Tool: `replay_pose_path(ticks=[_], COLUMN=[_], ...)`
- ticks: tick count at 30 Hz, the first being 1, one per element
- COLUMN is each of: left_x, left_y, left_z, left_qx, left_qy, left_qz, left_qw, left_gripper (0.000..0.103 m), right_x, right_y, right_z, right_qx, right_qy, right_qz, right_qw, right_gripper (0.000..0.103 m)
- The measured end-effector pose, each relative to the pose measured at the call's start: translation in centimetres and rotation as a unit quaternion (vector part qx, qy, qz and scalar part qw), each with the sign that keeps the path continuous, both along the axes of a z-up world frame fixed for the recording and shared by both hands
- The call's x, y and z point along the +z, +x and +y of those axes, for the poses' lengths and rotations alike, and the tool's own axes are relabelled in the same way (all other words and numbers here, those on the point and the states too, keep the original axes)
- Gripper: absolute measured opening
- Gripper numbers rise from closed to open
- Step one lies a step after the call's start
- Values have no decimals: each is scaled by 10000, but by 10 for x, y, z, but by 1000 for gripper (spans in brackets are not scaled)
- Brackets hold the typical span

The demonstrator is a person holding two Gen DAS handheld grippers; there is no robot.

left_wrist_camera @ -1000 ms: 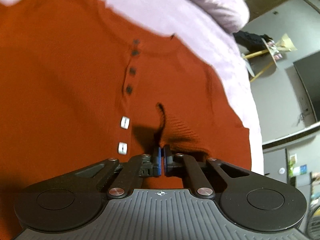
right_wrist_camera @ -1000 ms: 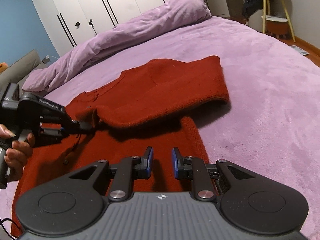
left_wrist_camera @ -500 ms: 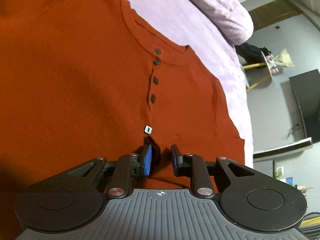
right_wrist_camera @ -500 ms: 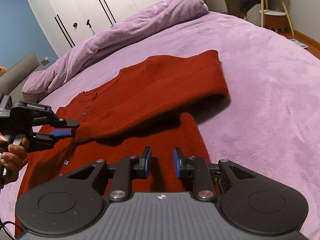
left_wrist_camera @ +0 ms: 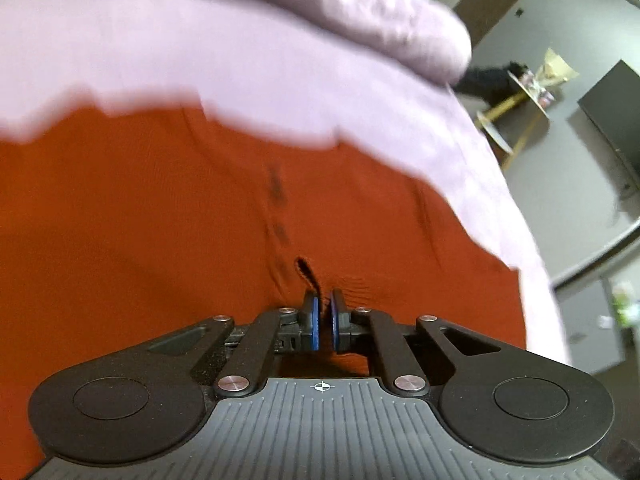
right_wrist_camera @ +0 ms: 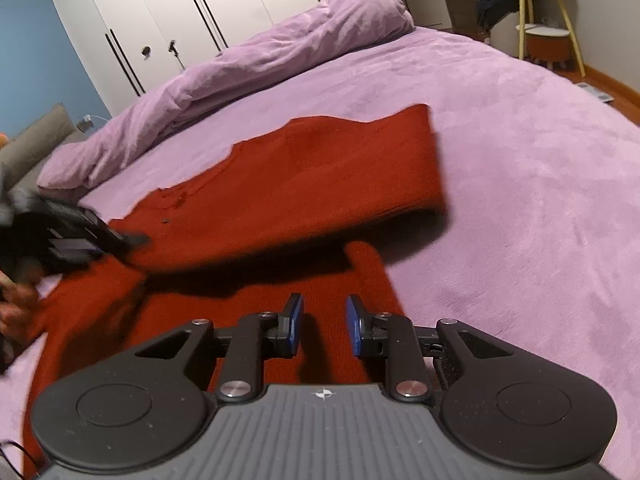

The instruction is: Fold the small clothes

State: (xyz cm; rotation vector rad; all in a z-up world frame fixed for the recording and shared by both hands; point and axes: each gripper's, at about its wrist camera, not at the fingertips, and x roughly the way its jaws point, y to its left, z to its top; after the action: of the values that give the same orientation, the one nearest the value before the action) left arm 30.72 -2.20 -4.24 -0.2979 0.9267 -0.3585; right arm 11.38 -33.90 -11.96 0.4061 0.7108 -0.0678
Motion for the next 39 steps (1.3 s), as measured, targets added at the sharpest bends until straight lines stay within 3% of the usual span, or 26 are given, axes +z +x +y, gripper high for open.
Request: replay_pose_path(ticks=[2, 4, 6, 7, 11, 14, 17, 19, 22, 23, 24, 28, 32, 35, 37, 39], left_x=[17, 21, 18, 15, 4, 1, 3, 1, 7, 11, 14, 14, -7, -18, -20, -19], left_y=[2, 5, 8, 9, 15, 17, 18, 18, 21, 21, 22, 24, 27, 28, 28, 28], left_z=[10, 23, 40, 50, 81, 92, 95, 92, 89, 87, 84, 68, 47, 47, 52, 58], left_qx=[123, 217, 375, 464, 782, 891, 811, 759, 725, 694, 668, 490, 295, 180, 123, 91], left_qy=[795, 1585, 2106, 2172, 1539, 1152, 1112, 1130, 1038, 1029, 1064, 1511, 2147, 2358, 2367, 2327], left_qz=[-532, -809, -879, -834, -476, -400, -439, -496, -624, -738, -847, -1143, -1062, -934, -876, -855], left_qw=[9953, 9838, 9729, 9715, 9838, 9885, 9895, 9894, 9900, 9895, 9884, 9807, 9704, 9671, 9675, 9687], left_gripper=[7, 7, 8, 8, 8, 8, 8, 8, 8, 8, 8, 7, 7, 8, 8, 8], right_x=[-1, 0, 2, 4, 13, 19, 13, 5, 0, 0, 0, 3, -2, 12, 26, 38], right_y=[1, 3, 5, 7, 21, 45, 75, 94, 113, 118, 121, 118, 114, 102, 90, 83], right_z=[-5, -7, -7, -7, -10, -8, -12, -9, 2, 5, 7, 11, 26, 23, 14, 6], right_qx=[-84, -100, -66, -46, 113, 123, -107, -243, -296, -313, -353, -594, -236, 212, 360, 254], right_qy=[-30, -25, -30, -3, 542, 909, 1340, 1431, 1172, 1056, 898, 7, -632, -315, 21, 43], right_qz=[29, 51, 42, 24, -193, -256, -135, 22, -84, -88, -97, -185, -46, -109, -412, -758], right_qw=[10000, 9999, 10000, 10000, 9983, 9955, 9908, 9894, 9926, 9939, 9953, 9981, 9977, 9992, 9985, 9968], right_gripper=[20, 20, 20, 20, 21, 26, 37, 37, 30, 14, 6, 6, 6, 15, 19, 34])
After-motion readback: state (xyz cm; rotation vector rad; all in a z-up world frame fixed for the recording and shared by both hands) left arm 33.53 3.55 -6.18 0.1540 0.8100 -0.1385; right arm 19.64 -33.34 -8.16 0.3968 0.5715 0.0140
